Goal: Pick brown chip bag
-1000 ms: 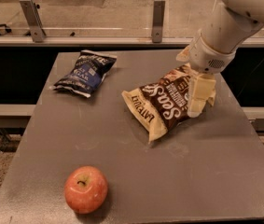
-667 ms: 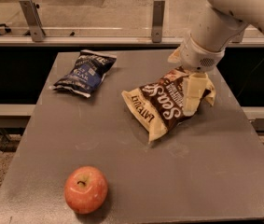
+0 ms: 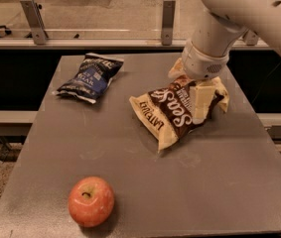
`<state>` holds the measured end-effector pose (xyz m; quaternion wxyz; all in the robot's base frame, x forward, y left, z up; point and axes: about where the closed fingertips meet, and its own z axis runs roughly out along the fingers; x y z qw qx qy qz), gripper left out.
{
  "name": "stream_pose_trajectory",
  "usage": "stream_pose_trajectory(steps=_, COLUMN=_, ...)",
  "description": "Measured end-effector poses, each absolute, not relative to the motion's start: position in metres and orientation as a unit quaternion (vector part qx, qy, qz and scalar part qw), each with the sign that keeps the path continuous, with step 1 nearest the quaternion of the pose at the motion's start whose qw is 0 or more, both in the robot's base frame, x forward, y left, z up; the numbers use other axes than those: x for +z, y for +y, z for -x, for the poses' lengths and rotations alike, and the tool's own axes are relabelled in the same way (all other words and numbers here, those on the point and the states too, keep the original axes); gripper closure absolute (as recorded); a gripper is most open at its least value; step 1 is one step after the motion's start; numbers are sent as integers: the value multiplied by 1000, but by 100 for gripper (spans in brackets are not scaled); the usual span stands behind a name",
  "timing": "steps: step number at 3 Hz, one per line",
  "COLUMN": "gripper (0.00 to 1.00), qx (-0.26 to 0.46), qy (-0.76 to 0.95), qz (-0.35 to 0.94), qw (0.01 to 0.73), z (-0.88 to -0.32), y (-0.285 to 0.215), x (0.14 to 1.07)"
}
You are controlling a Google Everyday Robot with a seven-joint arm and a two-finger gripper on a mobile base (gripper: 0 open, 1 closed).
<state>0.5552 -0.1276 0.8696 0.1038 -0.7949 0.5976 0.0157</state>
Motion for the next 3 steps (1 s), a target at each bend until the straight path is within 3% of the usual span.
stream_pose_trajectory(steps=3, gripper=88, qx=-2, qy=566, qz=819, qw=96, z=-544, y=-123, x=891)
